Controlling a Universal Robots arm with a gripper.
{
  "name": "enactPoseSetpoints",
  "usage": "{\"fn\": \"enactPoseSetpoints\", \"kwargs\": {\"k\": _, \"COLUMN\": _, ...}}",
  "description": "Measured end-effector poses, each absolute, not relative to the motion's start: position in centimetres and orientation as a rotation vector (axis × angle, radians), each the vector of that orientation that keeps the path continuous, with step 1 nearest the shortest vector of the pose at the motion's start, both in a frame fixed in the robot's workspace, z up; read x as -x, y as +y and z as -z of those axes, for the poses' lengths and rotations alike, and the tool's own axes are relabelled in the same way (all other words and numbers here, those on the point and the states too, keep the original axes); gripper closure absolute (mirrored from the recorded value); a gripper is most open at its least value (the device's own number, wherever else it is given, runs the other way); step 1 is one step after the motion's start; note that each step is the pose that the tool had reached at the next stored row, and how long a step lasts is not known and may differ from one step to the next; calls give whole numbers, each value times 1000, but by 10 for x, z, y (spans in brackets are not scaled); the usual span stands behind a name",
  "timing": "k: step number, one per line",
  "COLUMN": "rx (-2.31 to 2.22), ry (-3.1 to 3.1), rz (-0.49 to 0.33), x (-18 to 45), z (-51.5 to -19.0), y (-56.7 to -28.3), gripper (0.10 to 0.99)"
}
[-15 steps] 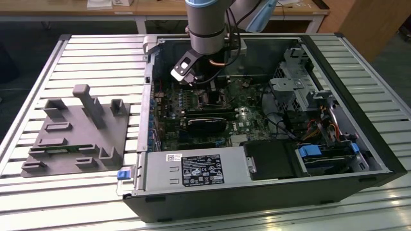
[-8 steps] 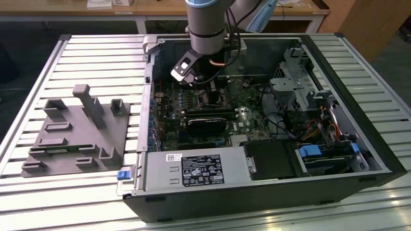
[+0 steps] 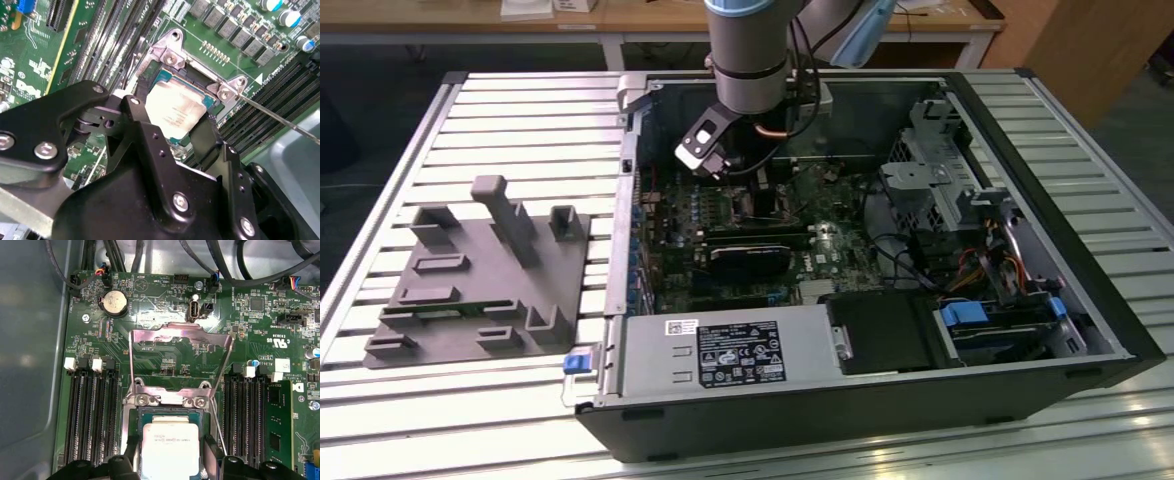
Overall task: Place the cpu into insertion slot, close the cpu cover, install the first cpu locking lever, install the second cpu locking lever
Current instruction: 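Place the cpu into insertion slot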
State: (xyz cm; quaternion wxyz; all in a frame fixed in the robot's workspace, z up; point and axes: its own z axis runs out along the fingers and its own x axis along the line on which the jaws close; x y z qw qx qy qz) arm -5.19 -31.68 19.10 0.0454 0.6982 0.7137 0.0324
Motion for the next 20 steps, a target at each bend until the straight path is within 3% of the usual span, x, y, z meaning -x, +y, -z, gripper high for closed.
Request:
{"fn": "enactPoseSetpoints", "kwargs": {"k": 1, "rx": -2132, "ry": 2180, "rz": -99, "x": 52, "z": -191, "y": -317, "gripper": 475}}
{"fn": "enactPoseSetpoints", "kwargs": {"k": 16, "rx": -2134, "ry": 2178, "rz": -97, "x": 52, "z": -194, "y": -317, "gripper": 475}}
{"fn": "enactPoseSetpoints", "kwargs": {"k": 18, "rx": -2134, "ry": 2178, "rz": -97, "x": 52, "z": -194, "y": -317, "gripper": 486}}
{"fn": "enactPoseSetpoints", "kwargs": {"k": 19, "rx": -2134, "ry": 2178, "rz": -97, "x": 52, "z": -194, "y": -317, "gripper": 553}}
{"fn": "enactPoseSetpoints", "kwargs": {"k": 20, "rx": -2134, "ry": 2178, "rz": -97, "x": 52, "z": -194, "y": -317, "gripper": 553}}
